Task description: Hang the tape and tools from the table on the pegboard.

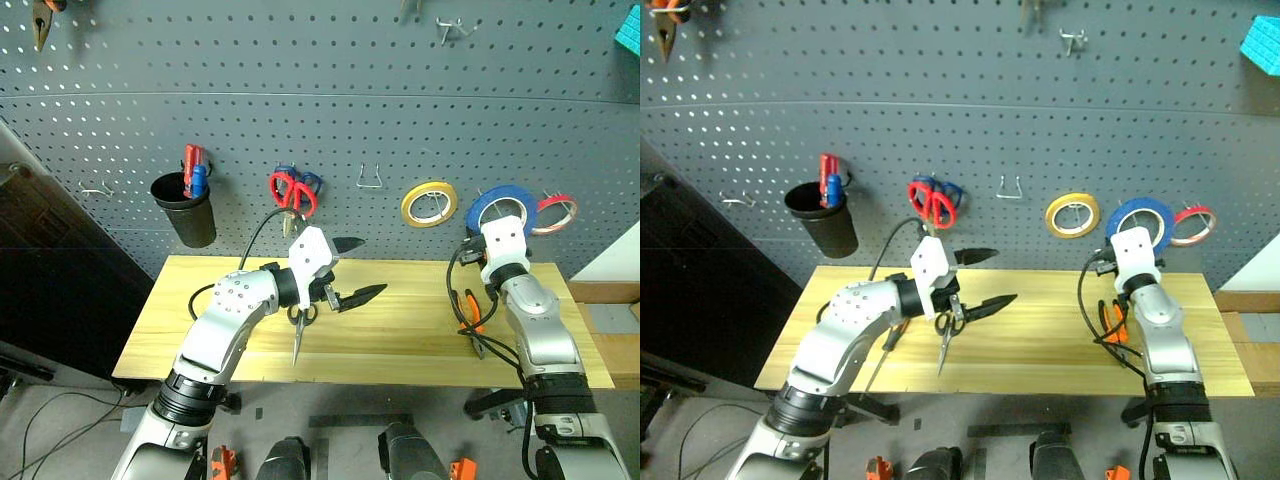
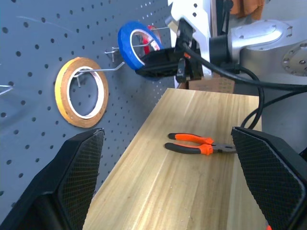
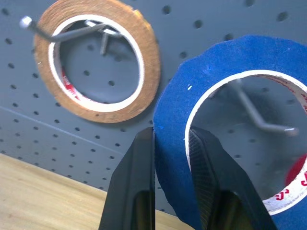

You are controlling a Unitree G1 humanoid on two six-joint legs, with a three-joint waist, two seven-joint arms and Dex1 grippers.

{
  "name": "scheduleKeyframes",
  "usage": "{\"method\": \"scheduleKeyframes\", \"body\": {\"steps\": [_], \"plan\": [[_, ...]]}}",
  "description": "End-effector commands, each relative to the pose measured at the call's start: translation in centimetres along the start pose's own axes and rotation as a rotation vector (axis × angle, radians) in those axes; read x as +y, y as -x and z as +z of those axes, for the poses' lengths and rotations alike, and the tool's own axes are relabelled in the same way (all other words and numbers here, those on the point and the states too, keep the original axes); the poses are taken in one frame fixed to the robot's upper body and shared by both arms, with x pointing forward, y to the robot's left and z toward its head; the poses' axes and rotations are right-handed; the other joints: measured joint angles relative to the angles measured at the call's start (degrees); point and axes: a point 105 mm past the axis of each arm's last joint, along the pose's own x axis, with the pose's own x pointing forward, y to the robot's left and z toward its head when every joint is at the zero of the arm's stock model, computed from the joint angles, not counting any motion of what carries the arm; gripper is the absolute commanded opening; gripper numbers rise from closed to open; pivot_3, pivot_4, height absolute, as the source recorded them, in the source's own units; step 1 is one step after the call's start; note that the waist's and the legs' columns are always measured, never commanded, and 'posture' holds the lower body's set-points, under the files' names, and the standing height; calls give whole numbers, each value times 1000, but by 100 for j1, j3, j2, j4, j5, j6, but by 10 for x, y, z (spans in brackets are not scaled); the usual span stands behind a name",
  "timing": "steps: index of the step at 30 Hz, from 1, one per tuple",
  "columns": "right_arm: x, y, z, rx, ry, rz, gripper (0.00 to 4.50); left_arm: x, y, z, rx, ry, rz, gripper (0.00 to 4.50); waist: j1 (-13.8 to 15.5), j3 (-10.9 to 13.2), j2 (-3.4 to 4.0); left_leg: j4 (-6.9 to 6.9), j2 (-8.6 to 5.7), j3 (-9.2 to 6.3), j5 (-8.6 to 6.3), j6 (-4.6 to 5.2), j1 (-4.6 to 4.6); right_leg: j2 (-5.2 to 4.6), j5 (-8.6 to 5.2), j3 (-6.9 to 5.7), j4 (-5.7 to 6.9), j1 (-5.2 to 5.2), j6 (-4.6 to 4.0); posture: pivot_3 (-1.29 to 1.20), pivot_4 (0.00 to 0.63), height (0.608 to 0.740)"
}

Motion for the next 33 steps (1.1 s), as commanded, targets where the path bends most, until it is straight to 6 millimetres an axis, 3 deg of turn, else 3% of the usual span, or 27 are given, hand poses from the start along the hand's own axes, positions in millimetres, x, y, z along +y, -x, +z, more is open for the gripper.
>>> {"method": "scheduleKeyframes", "body": {"steps": [1,7,8,11,14,23,33], "plan": [[-4,9,9,-44,15,-2,2226,6,6,2,3,-49,27,4500,3,0,0,0,0,0,0,0,0,0,0,0,0,0,0,-168,141,740],[20,45,-7,56,0,65,4319,12,27,-23,132,-135,31,4500,15,0,1,-2,1,1,0,0,1,1,0,3,5,-3,0,-174,151,740],[29,53,-13,102,-21,90,4460,13,30,-28,155,-141,26,4500,13,1,1,0,1,3,0,0,2,1,0,5,4,-3,1,-178,157,740],[45,65,-27,238,-93,136,4460,11,35,-36,184,-134,12,4500,0,3,4,0,8,5,0,0,7,6,-1,8,8,-4,2,-184,166,740],[49,65,-44,422,-174,146,4460,5,36,-39,195,-107,-26,4500,3,33,3,7,9,13,3,5,11,8,-5,18,10,-2,18,-182,199,740],[21,53,-72,707,-246,121,4460,-8,32,-42,196,-48,-103,4500,10,327,-3,8,9,50,11,20,18,13,9,64,6,-8,25,-182,300,740],[9,45,-101,826,-287,137,4460,13,40,-44,222,-42,-55,4500,-4,586,-29,4,9,80,2,34,-22,13,26,90,10,-66,6,-159,332,740]]}}
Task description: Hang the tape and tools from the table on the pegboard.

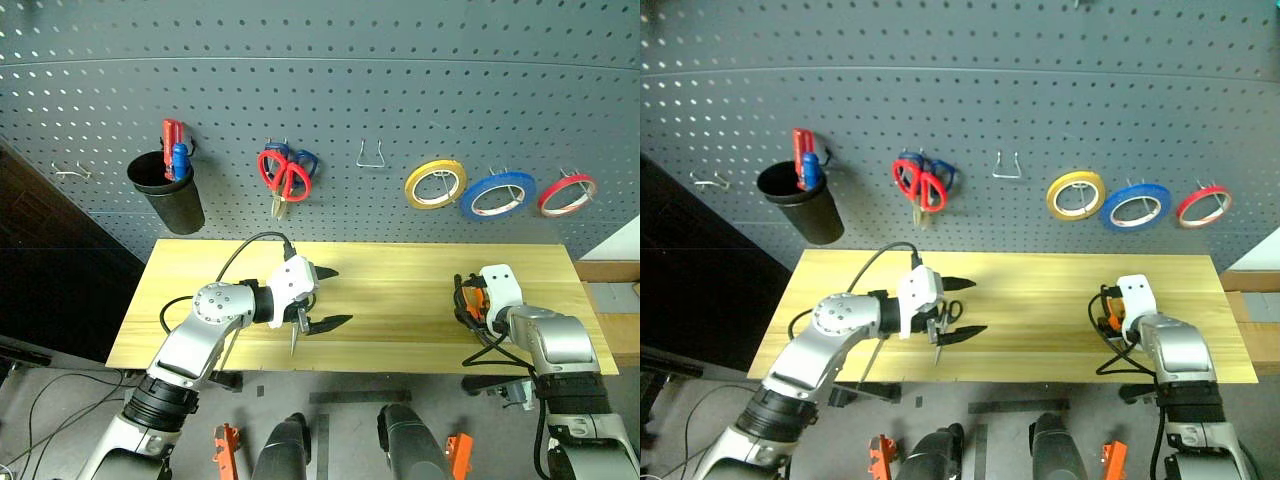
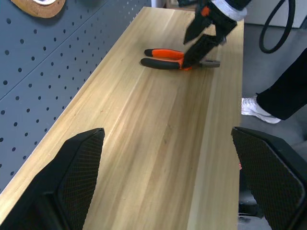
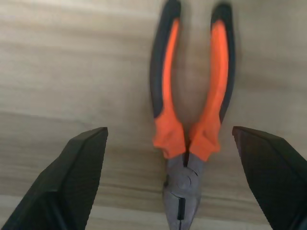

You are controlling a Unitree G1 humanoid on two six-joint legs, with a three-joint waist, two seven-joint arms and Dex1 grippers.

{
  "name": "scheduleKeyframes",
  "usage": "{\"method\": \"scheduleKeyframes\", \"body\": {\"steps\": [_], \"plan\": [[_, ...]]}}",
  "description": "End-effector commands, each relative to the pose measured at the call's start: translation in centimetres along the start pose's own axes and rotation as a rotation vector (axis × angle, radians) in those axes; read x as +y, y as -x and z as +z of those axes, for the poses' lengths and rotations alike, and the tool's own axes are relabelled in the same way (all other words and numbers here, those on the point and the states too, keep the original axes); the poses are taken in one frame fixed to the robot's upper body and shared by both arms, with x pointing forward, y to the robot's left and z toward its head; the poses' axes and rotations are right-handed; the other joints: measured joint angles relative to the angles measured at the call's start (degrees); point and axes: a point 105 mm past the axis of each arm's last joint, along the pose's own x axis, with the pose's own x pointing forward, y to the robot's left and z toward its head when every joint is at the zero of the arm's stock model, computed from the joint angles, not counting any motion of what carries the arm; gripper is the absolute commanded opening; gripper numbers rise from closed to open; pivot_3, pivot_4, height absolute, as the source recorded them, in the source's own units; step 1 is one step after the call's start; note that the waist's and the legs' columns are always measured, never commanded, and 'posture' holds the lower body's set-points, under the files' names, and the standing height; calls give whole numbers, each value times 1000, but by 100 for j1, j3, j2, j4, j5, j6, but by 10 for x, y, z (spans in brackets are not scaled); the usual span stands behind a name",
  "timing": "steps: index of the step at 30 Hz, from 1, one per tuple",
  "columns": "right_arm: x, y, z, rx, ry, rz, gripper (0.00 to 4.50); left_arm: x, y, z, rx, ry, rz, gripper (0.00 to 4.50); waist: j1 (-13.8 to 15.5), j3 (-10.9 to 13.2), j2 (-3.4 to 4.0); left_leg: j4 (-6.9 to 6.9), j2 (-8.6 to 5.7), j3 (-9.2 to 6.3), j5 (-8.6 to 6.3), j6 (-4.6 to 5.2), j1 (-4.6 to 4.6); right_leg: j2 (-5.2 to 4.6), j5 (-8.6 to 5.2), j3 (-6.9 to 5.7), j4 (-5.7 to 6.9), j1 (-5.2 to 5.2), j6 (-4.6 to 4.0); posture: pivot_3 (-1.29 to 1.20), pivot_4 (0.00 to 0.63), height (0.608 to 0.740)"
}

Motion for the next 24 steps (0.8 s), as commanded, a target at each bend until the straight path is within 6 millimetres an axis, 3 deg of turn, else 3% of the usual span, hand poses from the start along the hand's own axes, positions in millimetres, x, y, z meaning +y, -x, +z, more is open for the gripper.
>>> {"method": "scheduleKeyframes", "body": {"steps": [1,10,17,20,22,24], "plan": [[-7,-4,5,-13,-7,1,4460,8,7,7,-19,-23,23,4500,-7,36,-13,0,1,6,0,0,-1,0,0,6,5,-8,0,-156,331,740],[-21,-22,11,-6,-18,14,4460,7,8,6,-20,-19,37,4500,-5,73,-30,5,1,15,0,-1,-18,0,1,14,29,-36,2,-139,323,740],[-21,-29,2,80,-54,40,4460,8,9,5,-22,-11,51,4500,-1,77,-46,10,1,14,1,-2,-17,0,1,13,36,-36,2,-134,305,740],[-15,-31,-2,96,-68,53,3917,8,8,7,-43,11,69,4500,3,75,-50,18,0,13,1,-2,-18,0,1,14,40,-35,2,-138,295,740],[-10,-31,-2,91,-57,60,3192,9,8,7,-49,19,81,4500,0,73,-54,22,1,11,1,-2,-18,0,1,13,44,-35,2,-140,288,740],[-4,-30,7,33,-8,48,2751,10,10,7,-70,27,119,4500,-5,71,-56,27,1,11,0,-2,-18,1,1,13,49,-35,2,-142,281,740]]}}
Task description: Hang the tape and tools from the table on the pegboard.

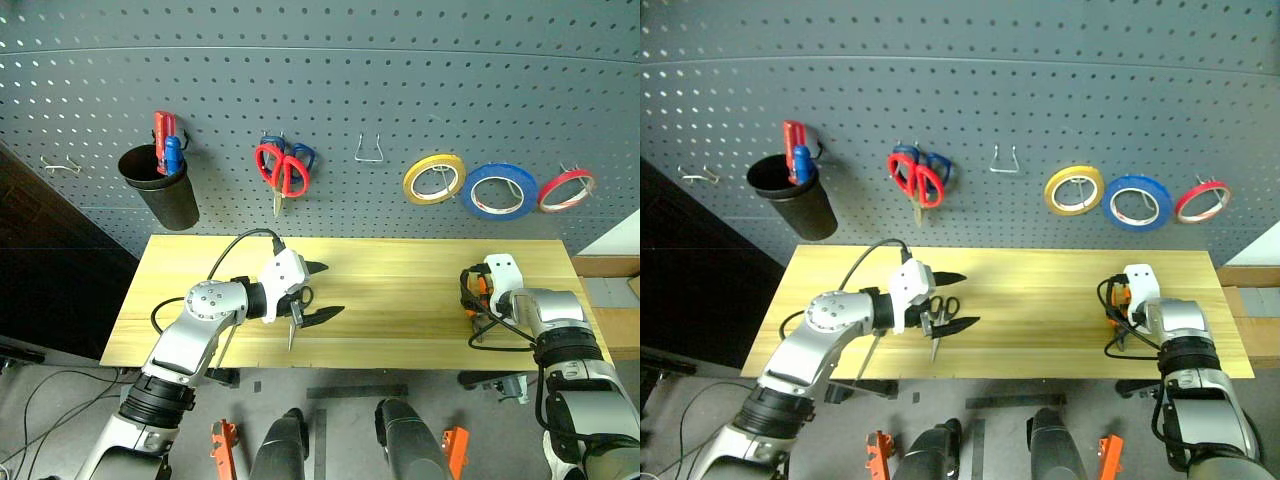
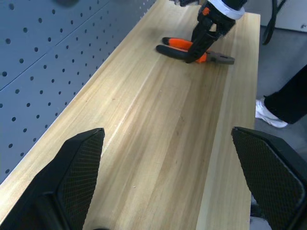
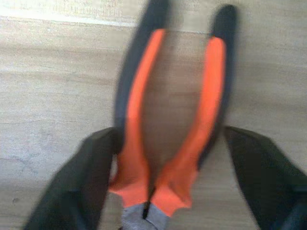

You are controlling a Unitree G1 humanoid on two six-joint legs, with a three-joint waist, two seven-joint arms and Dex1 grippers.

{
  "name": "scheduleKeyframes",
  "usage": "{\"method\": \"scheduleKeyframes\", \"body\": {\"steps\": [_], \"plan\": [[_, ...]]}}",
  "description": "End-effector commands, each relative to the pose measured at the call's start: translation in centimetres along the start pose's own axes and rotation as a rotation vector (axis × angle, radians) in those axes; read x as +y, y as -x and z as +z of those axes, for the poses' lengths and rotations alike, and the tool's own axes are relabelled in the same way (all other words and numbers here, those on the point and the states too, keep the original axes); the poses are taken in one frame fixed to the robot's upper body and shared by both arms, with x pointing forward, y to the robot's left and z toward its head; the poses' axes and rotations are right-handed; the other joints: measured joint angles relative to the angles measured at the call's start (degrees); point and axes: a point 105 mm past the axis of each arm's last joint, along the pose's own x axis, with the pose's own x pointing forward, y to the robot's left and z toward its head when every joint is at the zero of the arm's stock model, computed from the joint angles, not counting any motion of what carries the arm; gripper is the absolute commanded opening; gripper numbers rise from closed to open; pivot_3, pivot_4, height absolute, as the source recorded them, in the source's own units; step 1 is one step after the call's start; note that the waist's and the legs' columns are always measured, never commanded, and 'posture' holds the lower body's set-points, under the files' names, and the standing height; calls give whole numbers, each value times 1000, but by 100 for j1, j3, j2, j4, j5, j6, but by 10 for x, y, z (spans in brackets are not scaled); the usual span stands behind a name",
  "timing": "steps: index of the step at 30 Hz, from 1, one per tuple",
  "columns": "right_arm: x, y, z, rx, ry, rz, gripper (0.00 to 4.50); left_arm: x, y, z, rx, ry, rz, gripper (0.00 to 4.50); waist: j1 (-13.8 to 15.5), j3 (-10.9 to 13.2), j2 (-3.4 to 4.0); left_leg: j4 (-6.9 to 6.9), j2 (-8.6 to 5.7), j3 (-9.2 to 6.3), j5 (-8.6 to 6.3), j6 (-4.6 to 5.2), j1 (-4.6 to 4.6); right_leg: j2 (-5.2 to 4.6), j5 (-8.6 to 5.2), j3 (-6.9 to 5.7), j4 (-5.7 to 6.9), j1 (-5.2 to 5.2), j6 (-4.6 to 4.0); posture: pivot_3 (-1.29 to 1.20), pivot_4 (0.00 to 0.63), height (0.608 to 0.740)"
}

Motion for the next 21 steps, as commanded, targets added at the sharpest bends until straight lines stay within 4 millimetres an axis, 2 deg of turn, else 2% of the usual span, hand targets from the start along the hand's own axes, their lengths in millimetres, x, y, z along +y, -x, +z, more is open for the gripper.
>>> {"method": "scheduleKeyframes", "body": {"steps": [1,3,4,7,8,10,11,16,19,21], "plan": [[16,-2,-6,-25,49,5,2721,3,6,12,-81,-2,70,4500,-3,-1,-1,1,0,0,0,0,0,0,0,0,1,0,0,-142,279,740],[22,2,1,-81,72,3,2693,4,8,12,-95,15,94,4500,-12,-1,-1,6,3,-1,0,0,0,2,0,0,6,-1,0,-141,273,740],[34,11,14,-165,86,22,2692,5,13,12,-118,28,130,4500,-13,-1,-1,9,3,-1,0,-1,0,2,0,1,10,-1,0,-140,271,740],[71,49,45,-418,160,66,2674,16,31,19,-200,-12,305,4500,-15,2,7,10,6,-3,-1,-2,-11,5,0,2,20,-21,0,-135,266,740],[78,58,49,-467,183,70,2674,19,35,20,-213,-23,351,4500,-12,3,10,11,7,-4,0,-2,-28,5,0,3,27,-41,0,-135,266,740],[108,95,66,-670,225,87,2662,27,50,22,-257,8,472,4500,10,2,13,35,5,-9,0,-3,-64,5,1,2,39,-72,0,-125,260,740],[117,108,70,-730,218,91,2658,28,55,22,-270,24,505,4500,12,0,12,46,5,-9,1,-4,-88,4,4,3,44,-90,2,-122,257,740],[161,164,104,-1037,262,159,2657,15,64,22,-283,99,497,4500,44,-4,7,56,2,-15,1,-7,-91,4,11,1,34,-83,15,-116,255,740],[179,186,131,-1190,306,189,2655,12,64,25,-277,110,473,4500,50,-4,7,58,1,-15,7,-15,-90,5,18,1,34,-85,12,-114,252,740],[192,198,153,-1290,326,207,2647,20,64,27,-265,124,498,4500,46,-4,7,59,7,-17,15,-25,-90,14,33,1,32,-87,7,-111,250,740]]}}
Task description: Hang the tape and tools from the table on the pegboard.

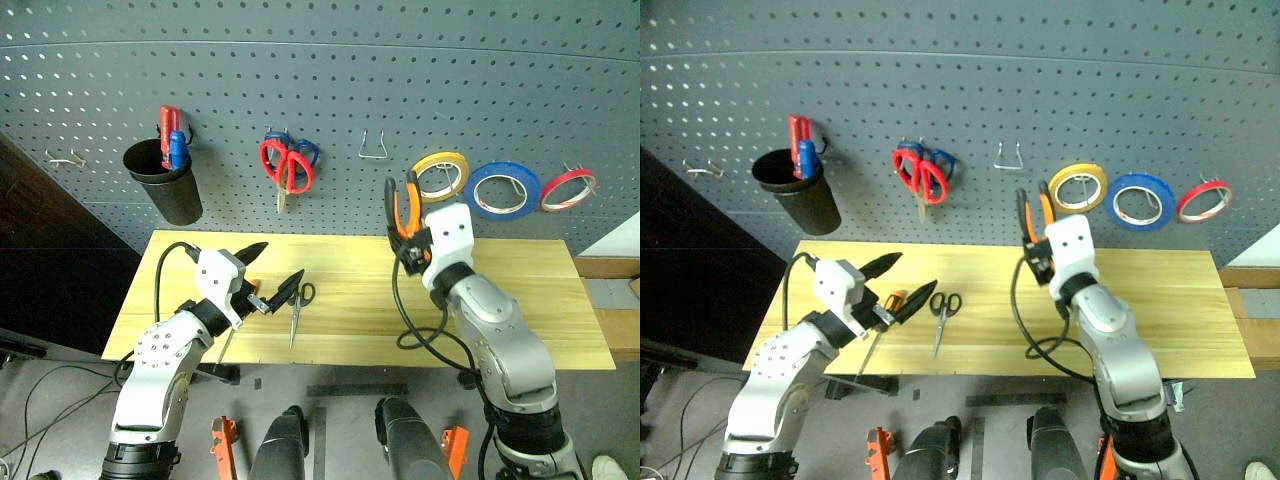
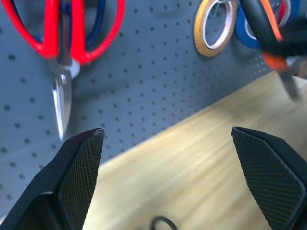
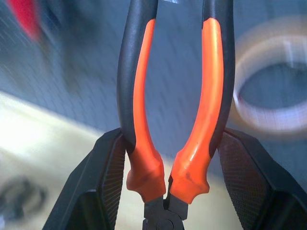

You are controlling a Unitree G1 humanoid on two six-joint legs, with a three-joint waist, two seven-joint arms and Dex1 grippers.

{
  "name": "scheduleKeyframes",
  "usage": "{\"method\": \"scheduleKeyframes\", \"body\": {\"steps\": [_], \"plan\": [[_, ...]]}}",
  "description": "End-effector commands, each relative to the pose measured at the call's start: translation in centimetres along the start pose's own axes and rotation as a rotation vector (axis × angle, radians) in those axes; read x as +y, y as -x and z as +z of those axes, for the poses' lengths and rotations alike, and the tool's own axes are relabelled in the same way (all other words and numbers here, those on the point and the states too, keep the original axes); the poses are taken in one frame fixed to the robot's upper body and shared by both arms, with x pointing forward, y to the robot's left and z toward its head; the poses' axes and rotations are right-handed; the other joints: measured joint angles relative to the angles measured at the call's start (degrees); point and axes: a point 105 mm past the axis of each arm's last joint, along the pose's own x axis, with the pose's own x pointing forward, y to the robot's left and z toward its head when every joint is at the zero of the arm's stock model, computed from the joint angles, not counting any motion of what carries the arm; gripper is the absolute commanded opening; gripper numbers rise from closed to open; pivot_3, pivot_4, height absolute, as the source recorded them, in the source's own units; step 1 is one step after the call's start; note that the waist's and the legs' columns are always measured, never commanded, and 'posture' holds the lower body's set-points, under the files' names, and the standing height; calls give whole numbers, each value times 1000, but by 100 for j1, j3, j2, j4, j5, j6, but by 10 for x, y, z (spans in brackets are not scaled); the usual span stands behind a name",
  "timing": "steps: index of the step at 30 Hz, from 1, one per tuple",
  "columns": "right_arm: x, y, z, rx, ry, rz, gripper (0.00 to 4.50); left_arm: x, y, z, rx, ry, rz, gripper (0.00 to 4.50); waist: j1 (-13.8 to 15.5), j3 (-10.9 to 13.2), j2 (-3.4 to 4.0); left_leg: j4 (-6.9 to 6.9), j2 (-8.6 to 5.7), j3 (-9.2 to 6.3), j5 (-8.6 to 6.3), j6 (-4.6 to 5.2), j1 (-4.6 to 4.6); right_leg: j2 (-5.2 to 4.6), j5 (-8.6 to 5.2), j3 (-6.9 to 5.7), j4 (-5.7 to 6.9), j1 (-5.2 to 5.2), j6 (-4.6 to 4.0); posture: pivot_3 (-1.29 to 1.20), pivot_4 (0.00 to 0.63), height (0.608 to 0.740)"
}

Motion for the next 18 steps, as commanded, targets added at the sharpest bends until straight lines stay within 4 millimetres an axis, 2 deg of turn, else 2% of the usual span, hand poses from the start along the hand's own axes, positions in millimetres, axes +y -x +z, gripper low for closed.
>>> {"method": "scheduleKeyframes", "body": {"steps": [1,4,7,12,18], "plan": [[6,-20,57,-259,56,4,2645,6,-6,20,-29,-12,25,4500,2,0,0,2,5,-2,3,-3,3,7,3,0,1,2,-2,-111,250,740],[3,-47,72,-336,69,-13,2644,14,-17,33,-55,13,67,4500,8,-2,-3,2,27,-7,13,-10,5,32,21,-4,-1,4,-18,-93,248,740],[-2,-69,84,-392,85,-31,2644,12,-26,42,-65,1,59,4500,6,-3,-5,2,48,-1,16,-15,8,52,31,-5,-1,2,-32,-88,249,740],[-4,-88,97,-480,154,-32,2642,2,-32,51,-59,-30,3,4500,15,-3,-4,-12,74,5,14,-17,5,80,39,-3,-4,-10,-46,-67,249,740],[-5,-96,98,-516,164,-32,2639,-5,-35,58,-68,-56,-32,4500,56,-3,-4,-18,78,11,14,-18,2,83,40,2,-4,-19,-49,-44,243,740]]}}
